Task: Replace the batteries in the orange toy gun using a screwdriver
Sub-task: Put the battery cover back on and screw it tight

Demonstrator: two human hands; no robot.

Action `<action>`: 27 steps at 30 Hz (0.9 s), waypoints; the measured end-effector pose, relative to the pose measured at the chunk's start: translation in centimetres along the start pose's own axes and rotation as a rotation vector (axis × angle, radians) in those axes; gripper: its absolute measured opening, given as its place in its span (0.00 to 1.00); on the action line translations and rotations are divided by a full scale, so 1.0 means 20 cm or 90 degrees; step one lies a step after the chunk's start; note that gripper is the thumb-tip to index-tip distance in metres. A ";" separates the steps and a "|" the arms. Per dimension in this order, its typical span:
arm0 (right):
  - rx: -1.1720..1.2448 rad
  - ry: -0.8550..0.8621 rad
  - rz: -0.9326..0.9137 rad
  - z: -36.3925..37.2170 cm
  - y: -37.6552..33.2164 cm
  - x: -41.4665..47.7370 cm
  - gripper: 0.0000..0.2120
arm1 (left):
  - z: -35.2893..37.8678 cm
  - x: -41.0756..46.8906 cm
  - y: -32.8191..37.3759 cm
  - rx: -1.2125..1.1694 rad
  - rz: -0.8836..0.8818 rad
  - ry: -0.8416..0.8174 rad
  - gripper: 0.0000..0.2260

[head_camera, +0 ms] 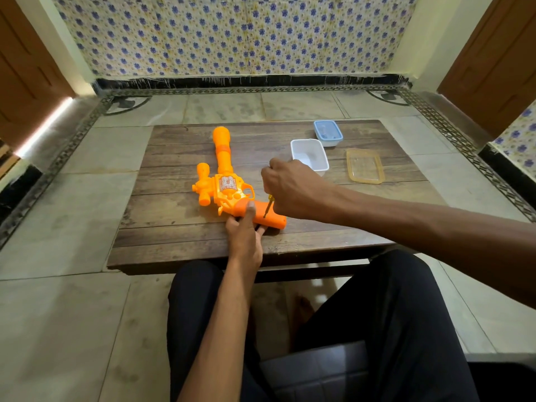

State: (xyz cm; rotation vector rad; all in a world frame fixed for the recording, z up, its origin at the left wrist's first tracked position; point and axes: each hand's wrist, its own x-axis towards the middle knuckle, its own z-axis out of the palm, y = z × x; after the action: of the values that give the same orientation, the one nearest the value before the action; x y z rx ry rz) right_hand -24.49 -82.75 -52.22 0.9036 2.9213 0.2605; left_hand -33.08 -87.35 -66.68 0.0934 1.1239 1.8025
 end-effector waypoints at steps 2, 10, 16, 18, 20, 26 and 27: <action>-0.005 0.006 0.017 -0.01 -0.01 0.01 0.04 | 0.00 -0.01 0.00 -0.001 -0.001 -0.002 0.18; -0.013 0.009 0.030 -0.03 -0.01 0.03 0.11 | 0.00 0.01 0.00 -0.006 -0.005 0.018 0.24; -0.020 -0.005 0.019 -0.07 -0.05 0.08 0.09 | 0.00 0.00 0.00 -0.004 -0.003 0.029 0.25; -0.020 -0.018 0.031 -0.08 -0.04 0.08 0.08 | 0.00 0.00 0.00 -0.003 -0.005 0.026 0.25; -0.013 -0.031 0.048 -0.08 -0.01 0.06 0.10 | -0.01 0.00 0.01 -0.008 -0.016 0.015 0.24; 0.181 0.022 0.184 -0.02 0.13 -0.04 0.17 | -0.05 0.05 0.07 0.000 -0.030 0.035 0.24; 0.209 0.037 0.205 0.00 0.15 -0.06 0.17 | -0.06 0.05 0.09 0.005 -0.024 0.042 0.24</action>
State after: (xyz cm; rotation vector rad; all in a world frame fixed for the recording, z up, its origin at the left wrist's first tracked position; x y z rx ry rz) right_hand -21.83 -80.88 -51.64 1.4373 2.9074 -0.1877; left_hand -35.50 -87.61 -66.43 0.0167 1.1713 1.7787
